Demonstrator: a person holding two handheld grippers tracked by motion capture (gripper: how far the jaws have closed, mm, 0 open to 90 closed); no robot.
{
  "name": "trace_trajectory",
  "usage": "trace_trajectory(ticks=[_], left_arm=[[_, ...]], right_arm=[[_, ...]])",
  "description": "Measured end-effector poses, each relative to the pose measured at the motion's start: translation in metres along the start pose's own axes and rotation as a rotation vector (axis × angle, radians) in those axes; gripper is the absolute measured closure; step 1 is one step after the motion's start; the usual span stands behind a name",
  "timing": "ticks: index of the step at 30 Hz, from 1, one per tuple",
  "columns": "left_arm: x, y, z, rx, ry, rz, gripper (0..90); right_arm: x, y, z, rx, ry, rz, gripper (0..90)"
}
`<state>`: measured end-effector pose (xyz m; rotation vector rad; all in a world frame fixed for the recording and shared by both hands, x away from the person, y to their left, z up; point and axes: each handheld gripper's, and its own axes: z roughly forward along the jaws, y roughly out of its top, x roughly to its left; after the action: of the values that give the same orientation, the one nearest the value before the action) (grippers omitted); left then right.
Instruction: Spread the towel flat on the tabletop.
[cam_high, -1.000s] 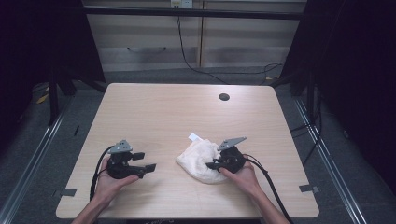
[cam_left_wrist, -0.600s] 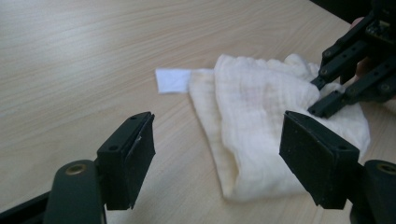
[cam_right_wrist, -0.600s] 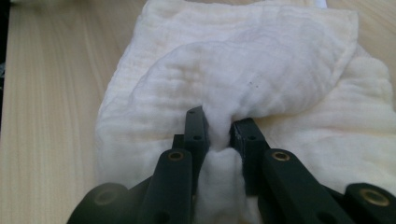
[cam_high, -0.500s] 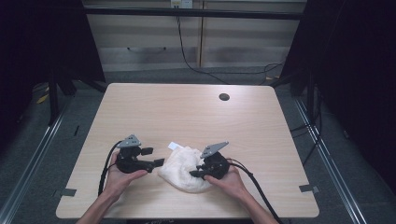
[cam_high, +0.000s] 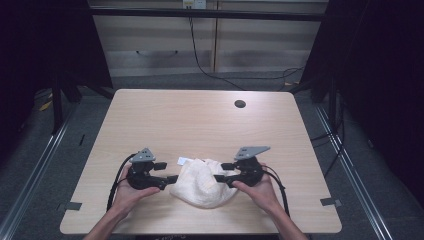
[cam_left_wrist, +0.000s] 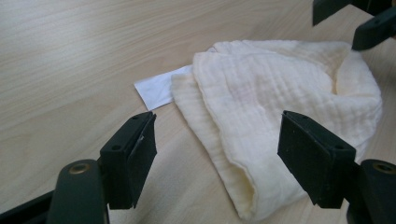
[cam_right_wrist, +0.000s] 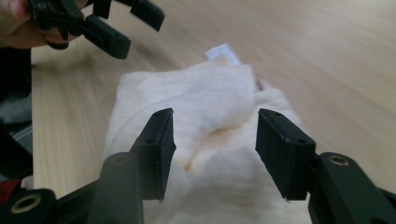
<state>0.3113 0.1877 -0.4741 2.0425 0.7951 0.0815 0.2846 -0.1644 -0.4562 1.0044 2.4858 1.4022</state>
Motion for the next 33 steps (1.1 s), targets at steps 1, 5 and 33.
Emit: trace_trajectory(ticks=[1, 5, 33], left_arm=[[0.001, 0.002, -0.001, -0.004, -0.002, -0.004, 29.0], [0.003, 0.012, -0.006, -0.022, -0.005, 0.005, 35.0], [0.025, 0.047, 0.087, 0.054, -0.101, 0.036, 59.2]], right_arm=[[-0.003, -0.001, -0.008, -0.009, -0.017, 0.007, 45.9], [-0.013, -0.006, -0.030, -0.020, -0.055, 0.026, 47.4], [-0.028, -0.034, -0.033, 0.010, -0.104, 0.076, 47.1]])
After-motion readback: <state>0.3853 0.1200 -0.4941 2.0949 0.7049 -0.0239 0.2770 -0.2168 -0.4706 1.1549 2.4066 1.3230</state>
